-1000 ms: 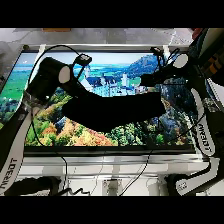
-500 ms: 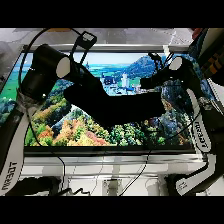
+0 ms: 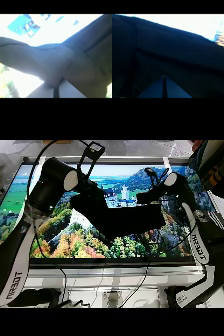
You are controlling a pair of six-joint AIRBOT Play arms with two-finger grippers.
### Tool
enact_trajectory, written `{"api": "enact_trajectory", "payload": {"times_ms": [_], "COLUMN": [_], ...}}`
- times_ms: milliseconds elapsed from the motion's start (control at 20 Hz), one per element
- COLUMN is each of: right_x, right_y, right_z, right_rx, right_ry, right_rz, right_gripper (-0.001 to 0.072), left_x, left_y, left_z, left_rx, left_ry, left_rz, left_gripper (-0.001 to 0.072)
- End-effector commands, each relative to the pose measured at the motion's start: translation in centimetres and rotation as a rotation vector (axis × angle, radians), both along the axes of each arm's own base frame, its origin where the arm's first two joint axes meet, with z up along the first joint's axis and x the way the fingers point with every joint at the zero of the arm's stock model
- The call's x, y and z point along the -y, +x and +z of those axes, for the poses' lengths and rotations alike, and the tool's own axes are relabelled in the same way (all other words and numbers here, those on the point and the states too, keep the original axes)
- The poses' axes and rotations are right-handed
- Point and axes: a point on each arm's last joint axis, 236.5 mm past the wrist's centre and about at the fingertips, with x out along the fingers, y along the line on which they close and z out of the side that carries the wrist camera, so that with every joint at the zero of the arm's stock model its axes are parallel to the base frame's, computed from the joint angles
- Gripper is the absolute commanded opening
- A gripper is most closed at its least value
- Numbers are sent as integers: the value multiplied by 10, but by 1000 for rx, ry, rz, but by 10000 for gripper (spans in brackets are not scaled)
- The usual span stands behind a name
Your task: Fold the clothes and pants, and hang the long-sleeved shirts on hangers.
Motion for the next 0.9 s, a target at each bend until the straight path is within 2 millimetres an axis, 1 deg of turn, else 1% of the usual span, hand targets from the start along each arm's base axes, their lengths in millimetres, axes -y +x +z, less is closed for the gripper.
{"api": "enact_trajectory", "payload": {"times_ms": [0, 100, 150, 250, 350, 450, 500, 600, 700, 800, 850], "right_x": [-48, -90, -113, -158, -197, -222, -230, -234, -222, -194, -173], "right_y": [-5, -7, -11, -26, -42, -50, -51, -48, -40, -30, -24], "right_z": [-30, -44, -52, -64, -75, -82, -83, -82, -82, -83, -82], "right_rx": [-5, -7, -26, -78, -107, -142, -147, -130, -127, -135, -141], "right_ry": [83, 169, 197, 260, 306, 354, 373, 383, 376, 343, 317], "right_rz": [-58, -132, -153, -165, -165, -209, -223, -233, -247, -254, -256], "right_gripper": [18, 17, 17, 17, 17, 16, 16, 17, 18, 17, 17], "left_x": [17, 18, 18, 16, 14, 11, 11, 12, 20, 26, 27], "left_y": [10, 13, 15, 19, 20, 22, 22, 21, 17, 13, 13], "left_z": [2, -10, -14, -20, -21, -21, -21, -22, -23, -23, -23], "left_rx": [27, 6, 0, -8, -10, -10, -10, -13, -34, -51, -52], "left_ry": [-72, -58, -49, -45, -43, -43, -44, -47, -77, -101, -104], "left_rz": [3, 6, 8, 15, 20, 26, 26, 24, 11, 0, -2], "left_gripper": [7, 7, 7, 7, 7, 7, 7, 8, 8, 8, 8]}}
